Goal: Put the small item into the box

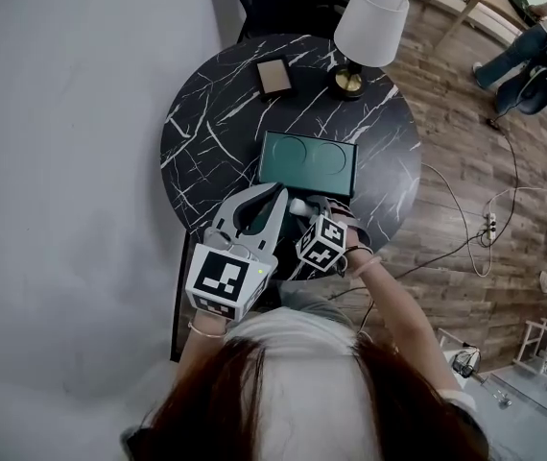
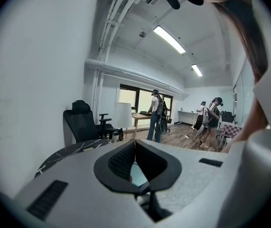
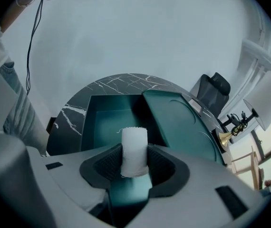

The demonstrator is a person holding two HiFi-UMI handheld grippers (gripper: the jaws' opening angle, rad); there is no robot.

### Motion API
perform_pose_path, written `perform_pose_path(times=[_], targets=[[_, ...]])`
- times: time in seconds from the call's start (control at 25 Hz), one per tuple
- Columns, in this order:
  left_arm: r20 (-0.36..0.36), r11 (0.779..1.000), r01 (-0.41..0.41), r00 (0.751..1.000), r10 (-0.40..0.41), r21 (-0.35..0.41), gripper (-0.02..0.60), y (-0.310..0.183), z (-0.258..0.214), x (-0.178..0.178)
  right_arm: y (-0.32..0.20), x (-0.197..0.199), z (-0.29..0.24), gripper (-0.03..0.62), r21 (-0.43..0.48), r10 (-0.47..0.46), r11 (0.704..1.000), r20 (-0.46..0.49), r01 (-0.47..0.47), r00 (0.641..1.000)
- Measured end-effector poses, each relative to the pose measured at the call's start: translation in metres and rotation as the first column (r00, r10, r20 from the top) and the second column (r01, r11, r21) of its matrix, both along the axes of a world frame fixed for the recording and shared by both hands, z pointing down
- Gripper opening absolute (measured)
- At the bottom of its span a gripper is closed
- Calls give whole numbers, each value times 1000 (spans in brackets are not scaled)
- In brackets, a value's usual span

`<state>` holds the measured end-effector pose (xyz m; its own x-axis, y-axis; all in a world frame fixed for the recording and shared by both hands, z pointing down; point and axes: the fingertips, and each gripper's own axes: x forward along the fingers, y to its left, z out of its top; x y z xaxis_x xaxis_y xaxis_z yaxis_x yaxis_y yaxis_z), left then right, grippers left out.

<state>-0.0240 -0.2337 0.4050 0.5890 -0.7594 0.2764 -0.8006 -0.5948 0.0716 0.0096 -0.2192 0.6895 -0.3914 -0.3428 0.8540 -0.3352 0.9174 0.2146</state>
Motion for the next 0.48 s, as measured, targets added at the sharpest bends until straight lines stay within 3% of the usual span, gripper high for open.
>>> perform_pose_path(times=[0.48], targets=[[0, 1000, 26, 1000, -26, -12, 9, 6, 2, -12, 0, -1, 24, 179, -45, -6, 999, -66, 3, 998]])
